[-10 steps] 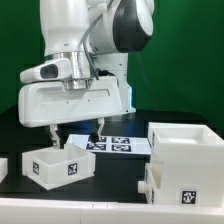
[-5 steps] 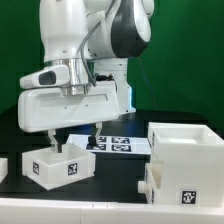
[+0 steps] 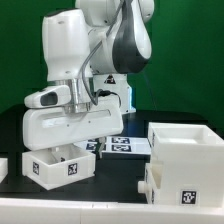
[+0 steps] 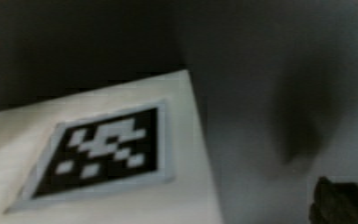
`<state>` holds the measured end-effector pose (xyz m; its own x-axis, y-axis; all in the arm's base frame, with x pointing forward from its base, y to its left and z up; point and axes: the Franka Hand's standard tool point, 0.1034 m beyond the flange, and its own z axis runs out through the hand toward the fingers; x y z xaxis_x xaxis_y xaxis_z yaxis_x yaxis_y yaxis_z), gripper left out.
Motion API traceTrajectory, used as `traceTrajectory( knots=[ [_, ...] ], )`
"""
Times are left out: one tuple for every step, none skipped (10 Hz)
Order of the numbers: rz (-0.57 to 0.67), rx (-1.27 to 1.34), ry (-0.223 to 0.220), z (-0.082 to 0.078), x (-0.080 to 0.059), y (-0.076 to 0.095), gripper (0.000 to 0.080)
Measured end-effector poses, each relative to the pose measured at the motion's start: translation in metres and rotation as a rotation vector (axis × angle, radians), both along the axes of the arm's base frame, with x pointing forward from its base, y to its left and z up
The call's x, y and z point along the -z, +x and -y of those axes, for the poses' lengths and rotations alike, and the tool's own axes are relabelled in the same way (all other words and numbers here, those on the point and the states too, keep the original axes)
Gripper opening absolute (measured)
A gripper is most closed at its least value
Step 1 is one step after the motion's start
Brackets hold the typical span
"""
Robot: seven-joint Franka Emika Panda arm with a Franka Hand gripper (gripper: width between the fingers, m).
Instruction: Assemble drawer
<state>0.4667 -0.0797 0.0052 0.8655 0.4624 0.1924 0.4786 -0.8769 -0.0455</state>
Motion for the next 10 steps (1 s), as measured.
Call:
traceTrajectory(
  knots=[
    [0.0,0.0,0.0,0.0,0.0,0.0,0.0522],
    [-0.001,0.0,0.0,0.0,0.0,0.0,0.0386],
    [-0.002,0.0,0.001,0.0,0.001,-0.001,0.0204],
    [-0.002,0.0,0.001,0.0,0.001,-0.001,0.0204],
    [-0.002,0.0,0.001,0.0,0.001,-0.001,0.0078],
    [0.005,-0.04,-0.007,0.0,0.0,0.001,0.0078],
    [-0.001,-0.141,-0.012,-0.004,-0.001,0.003,0.0035],
    [-0.023,-0.224,-0.004,-0.007,-0.005,0.01,0.0035],
    [-0.039,-0.305,-0.002,-0.012,-0.011,0.02,0.0035],
    [-0.044,-0.37,-0.005,-0.015,-0.015,0.027,0.0035]
  ],
)
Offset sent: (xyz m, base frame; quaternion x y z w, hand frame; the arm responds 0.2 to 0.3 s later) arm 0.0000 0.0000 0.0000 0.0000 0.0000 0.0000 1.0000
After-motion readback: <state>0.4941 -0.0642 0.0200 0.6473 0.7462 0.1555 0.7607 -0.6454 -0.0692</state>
